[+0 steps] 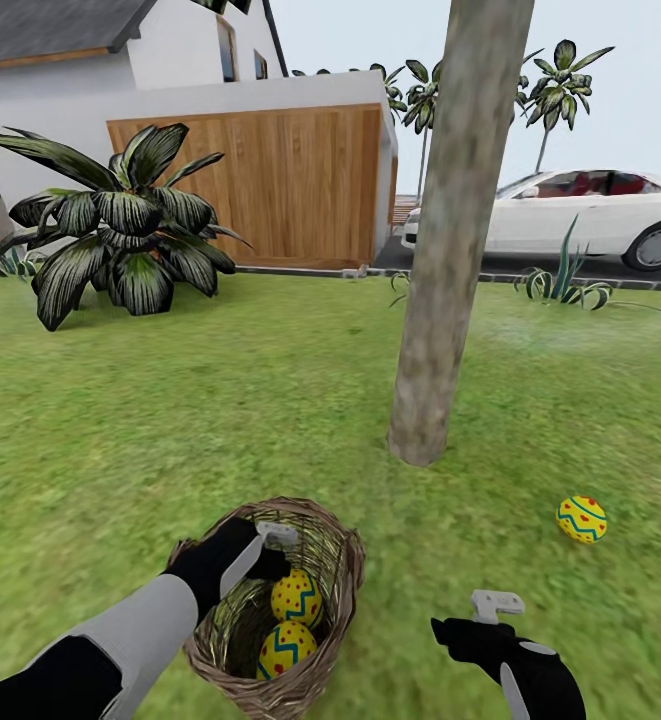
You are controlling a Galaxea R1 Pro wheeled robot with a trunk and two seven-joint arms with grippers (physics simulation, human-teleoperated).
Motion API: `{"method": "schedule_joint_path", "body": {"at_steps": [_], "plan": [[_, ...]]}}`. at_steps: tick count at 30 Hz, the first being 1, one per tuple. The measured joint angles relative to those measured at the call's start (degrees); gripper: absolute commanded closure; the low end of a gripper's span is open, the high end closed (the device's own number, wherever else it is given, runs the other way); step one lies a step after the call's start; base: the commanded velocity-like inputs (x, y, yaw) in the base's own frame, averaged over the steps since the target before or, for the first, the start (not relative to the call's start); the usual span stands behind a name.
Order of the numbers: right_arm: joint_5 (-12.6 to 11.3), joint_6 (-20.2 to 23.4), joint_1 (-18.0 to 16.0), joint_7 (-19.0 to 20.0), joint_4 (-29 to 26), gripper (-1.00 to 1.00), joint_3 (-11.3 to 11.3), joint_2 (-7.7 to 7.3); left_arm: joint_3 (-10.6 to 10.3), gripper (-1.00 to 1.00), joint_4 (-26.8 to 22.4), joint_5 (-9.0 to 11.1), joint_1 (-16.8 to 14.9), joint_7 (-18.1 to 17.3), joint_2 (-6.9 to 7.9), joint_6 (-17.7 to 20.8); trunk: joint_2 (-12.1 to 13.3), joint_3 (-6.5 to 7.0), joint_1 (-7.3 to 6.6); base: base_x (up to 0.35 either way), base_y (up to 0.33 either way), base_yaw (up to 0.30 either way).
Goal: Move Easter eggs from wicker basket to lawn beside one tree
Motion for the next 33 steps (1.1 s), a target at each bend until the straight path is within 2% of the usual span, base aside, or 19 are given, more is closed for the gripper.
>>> {"method": "schedule_joint_path", "body": {"at_steps": [16, 33], "plan": [[0.0, 0.0, 0.0, 0.1, 0.0, -1.00, 0.0, -0.01, 0.0, -1.00, 0.0, 0.1, 0.1, -0.6, 0.29, -2.5, 0.0, 0.00, 0.00, 0.000, 0.000, 0.000], [-0.2, 0.0, 0.0, 0.2, -0.1, -1.00, -0.1, -0.08, 0.1, -1.00, 0.5, 0.0, 0.1, -0.5, 0.27, -2.7, -0.2, -3.76, 0.44, 0.000, 0.000, 0.000]]}}
